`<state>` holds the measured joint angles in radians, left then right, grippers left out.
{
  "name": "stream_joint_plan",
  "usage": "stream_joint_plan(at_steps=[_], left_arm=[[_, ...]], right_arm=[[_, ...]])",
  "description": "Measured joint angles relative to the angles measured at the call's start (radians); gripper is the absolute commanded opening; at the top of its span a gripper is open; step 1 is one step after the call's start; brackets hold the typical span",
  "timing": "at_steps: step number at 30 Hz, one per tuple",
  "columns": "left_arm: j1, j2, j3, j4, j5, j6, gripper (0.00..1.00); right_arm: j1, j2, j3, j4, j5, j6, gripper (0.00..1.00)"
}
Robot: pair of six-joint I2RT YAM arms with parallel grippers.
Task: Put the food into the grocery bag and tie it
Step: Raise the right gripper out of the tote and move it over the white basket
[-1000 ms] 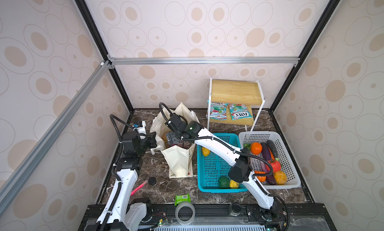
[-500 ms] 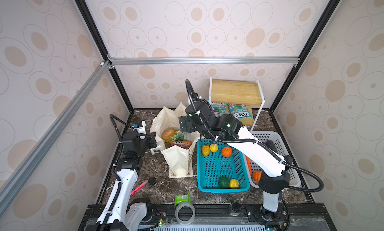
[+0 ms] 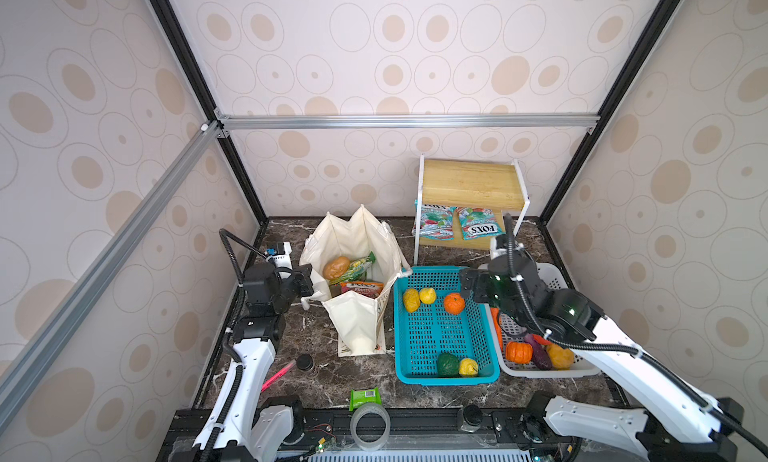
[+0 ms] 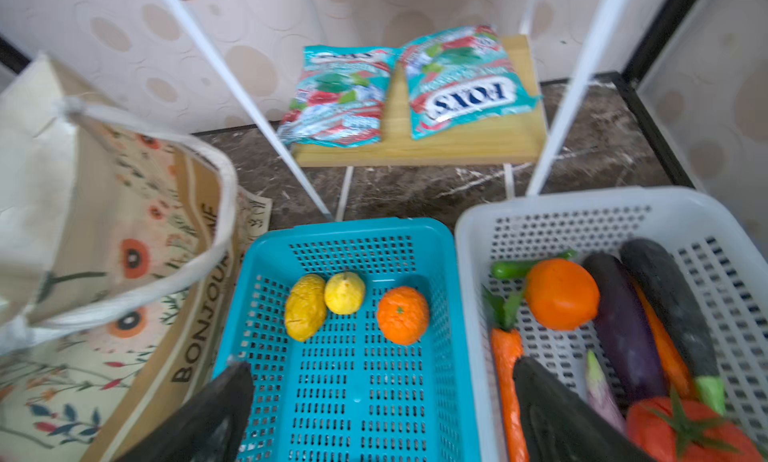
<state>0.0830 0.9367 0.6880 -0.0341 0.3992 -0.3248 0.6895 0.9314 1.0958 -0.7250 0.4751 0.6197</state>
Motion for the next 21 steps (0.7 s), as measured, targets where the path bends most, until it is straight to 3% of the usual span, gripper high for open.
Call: stream_joint_plan(at_steps=[3,8,10,17,21], left_arm=[[0.000,0.000,0.000,0.000,0.000,0.000,0.00],[0.000,0.004,0.000,0.003,0.001,0.000,0.00],[-0.001,0.006,0.000,0.003,0.001,0.000,0.00],[-0.001,0.016,0.000,0.011,0.003,0.000,0.00],[-0.001,0.021,0.000,0.016,0.004,0.000,0.00]], right_arm=[[-0.125,-0.031,-0.036,-0.011,-0.037,0.029,1.00],[-0.311,0.101,-0.013,-0.056,-0.110,0.061,1.00],[-0.356,0.163,-0.041,-0.039,-0.159,0.056,0.90],[-0.454,0.200,-0.192,0.015,-0.314,0.019,0.84],[-0.546,0.199,-0.247,0.062,-0.378,-0.006,0.65]])
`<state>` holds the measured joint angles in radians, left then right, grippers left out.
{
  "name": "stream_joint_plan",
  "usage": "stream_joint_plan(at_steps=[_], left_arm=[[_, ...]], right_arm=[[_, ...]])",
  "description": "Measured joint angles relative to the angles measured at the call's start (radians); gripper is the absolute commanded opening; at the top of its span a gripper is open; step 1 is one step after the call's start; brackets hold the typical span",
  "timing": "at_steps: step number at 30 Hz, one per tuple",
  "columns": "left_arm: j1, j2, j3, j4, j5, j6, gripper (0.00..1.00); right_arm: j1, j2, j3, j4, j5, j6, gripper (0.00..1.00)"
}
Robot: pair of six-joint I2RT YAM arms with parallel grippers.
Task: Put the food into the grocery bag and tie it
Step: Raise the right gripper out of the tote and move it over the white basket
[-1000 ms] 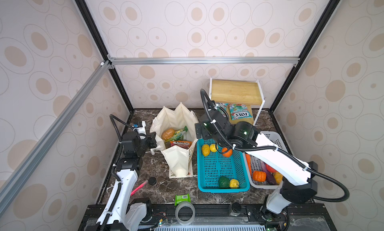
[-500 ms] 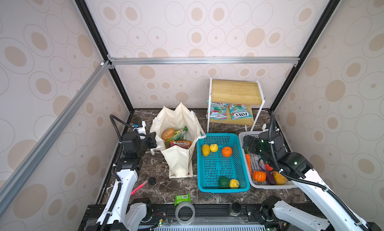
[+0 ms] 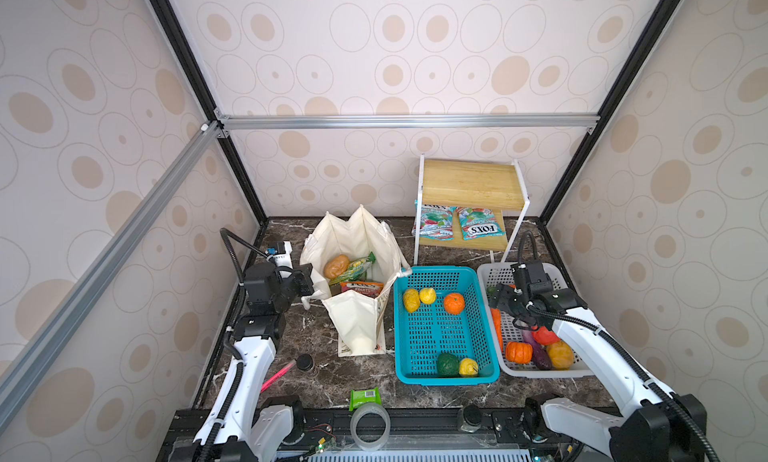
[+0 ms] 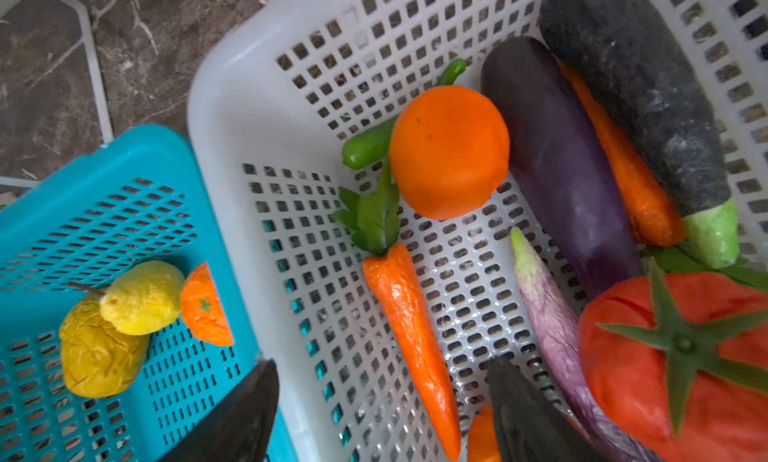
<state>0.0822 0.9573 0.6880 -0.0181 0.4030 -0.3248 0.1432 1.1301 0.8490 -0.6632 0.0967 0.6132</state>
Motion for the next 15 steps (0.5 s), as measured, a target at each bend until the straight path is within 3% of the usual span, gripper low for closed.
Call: stream_joint_plan(at_steps=[3,5,15], left_arm=[[0.000,0.002,0.000,0.002,0.000,0.000,0.00],[0.000,0.002,0.000,0.002,0.000,0.000,0.00],[0.000,0.002,0.000,0.002,0.000,0.000,0.00]], right_arm=[[-0.065,0.005,-0.036,0.027,-0.054,-0.026,0.41],[-0.089,0.011,-0.054,0.047,-0.084,-0.044,0.32],[-0.105,0.122,-0.078,0.129,-0.176,-0.088,0.41]])
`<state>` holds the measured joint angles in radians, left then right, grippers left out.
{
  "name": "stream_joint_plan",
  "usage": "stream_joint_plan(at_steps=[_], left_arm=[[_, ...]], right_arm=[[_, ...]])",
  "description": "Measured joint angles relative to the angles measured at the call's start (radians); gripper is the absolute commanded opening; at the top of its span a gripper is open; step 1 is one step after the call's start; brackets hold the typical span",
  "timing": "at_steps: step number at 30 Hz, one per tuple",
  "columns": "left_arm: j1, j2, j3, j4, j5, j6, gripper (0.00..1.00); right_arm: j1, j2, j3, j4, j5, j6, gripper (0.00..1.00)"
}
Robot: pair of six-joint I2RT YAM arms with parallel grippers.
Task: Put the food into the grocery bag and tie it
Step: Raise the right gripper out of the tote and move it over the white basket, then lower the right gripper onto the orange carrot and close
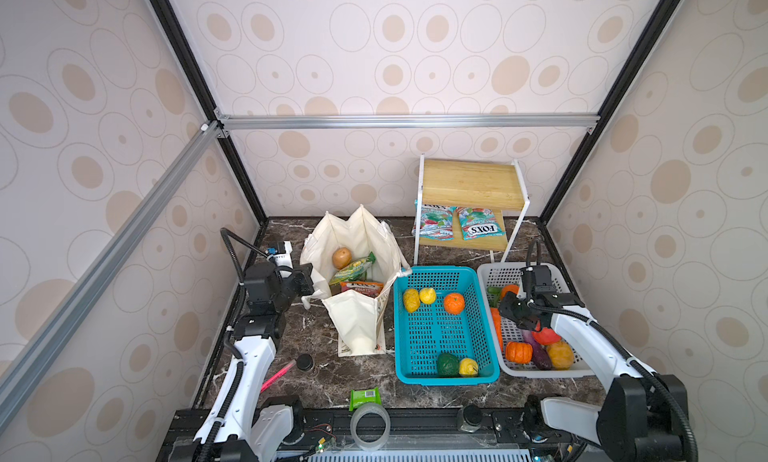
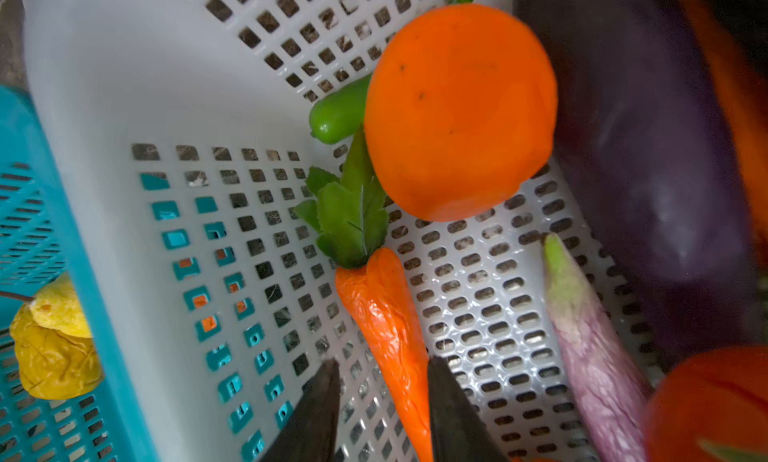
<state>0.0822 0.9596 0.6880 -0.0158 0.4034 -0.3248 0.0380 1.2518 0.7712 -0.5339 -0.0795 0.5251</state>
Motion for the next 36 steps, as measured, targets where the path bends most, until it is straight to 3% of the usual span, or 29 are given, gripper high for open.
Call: stream_joint_plan(at_steps=[18,29,36], left_arm=[[0.000,0.004,0.000,0.001,-0.001,0.000,0.00],[0.000,0.004,0.000,0.001,-0.001,0.000,0.00],[0.000,0.004,0.000,0.001,-0.001,0.000,0.00]], right_arm=[[-0.057,0.133,-0.053,0.127,-0.116,-0.010,0.41],[-0.062,0.174,-0.044,0.149,-0.098,-0.011,0.44],[-0.063,0.188,-0.042,0.153,-0.059,-0.018,0.32]])
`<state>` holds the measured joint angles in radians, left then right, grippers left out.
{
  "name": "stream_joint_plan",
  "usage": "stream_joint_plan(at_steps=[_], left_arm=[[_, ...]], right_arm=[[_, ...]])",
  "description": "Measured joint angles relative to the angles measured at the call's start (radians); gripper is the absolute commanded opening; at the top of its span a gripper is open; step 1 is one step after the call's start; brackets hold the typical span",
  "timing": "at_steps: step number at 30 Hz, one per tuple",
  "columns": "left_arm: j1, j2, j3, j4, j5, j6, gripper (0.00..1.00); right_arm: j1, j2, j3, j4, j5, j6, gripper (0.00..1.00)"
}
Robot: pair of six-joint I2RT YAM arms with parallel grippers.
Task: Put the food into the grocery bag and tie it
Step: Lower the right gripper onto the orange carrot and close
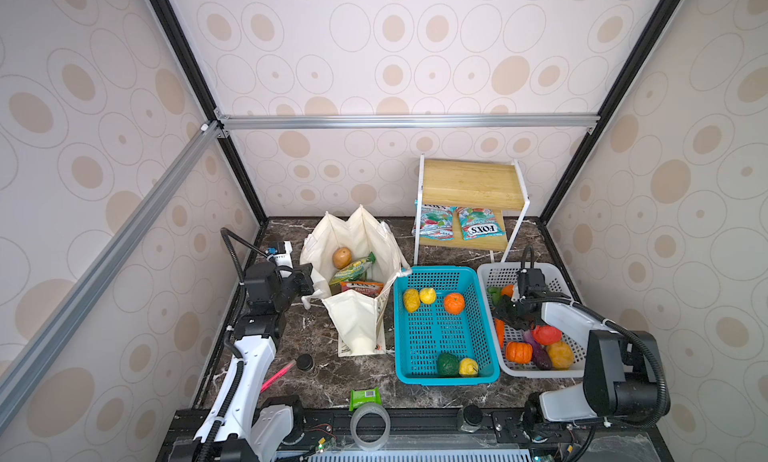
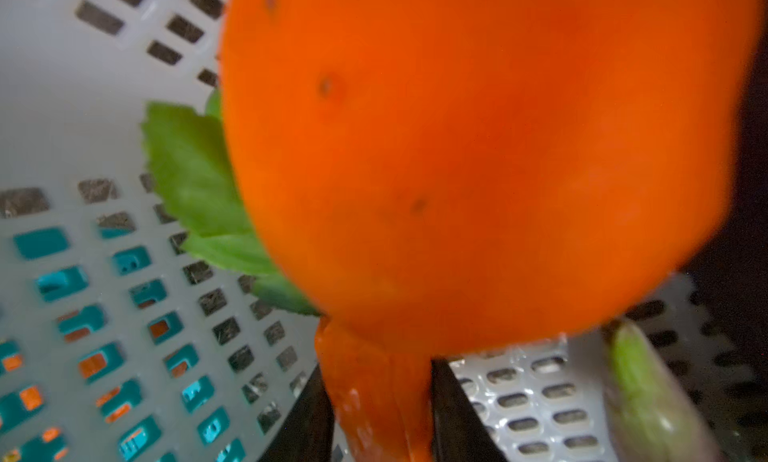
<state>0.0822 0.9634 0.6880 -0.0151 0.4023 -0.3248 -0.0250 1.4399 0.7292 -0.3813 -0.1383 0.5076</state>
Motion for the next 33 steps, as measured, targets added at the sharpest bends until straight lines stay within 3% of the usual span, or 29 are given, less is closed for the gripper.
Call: stream_joint_plan(at_steps=[6,14,33], left_arm=[[0.000,0.000,0.000,0.000,0.000,0.000,0.00],[0.000,0.000,0.000,0.000,0.000,0.000,0.00],[0.000,0.000,0.000,0.000,0.000,0.000,0.00]], right_arm=[[-0.001,-0.031,0.000,-0.021,0.011,0.003,0.30],[-0.001,-0.185,0.013,-0.096,0.015,0.003,0.30],[0.009,-0.364,0.217,-0.272,0.089,-0.012,0.29]])
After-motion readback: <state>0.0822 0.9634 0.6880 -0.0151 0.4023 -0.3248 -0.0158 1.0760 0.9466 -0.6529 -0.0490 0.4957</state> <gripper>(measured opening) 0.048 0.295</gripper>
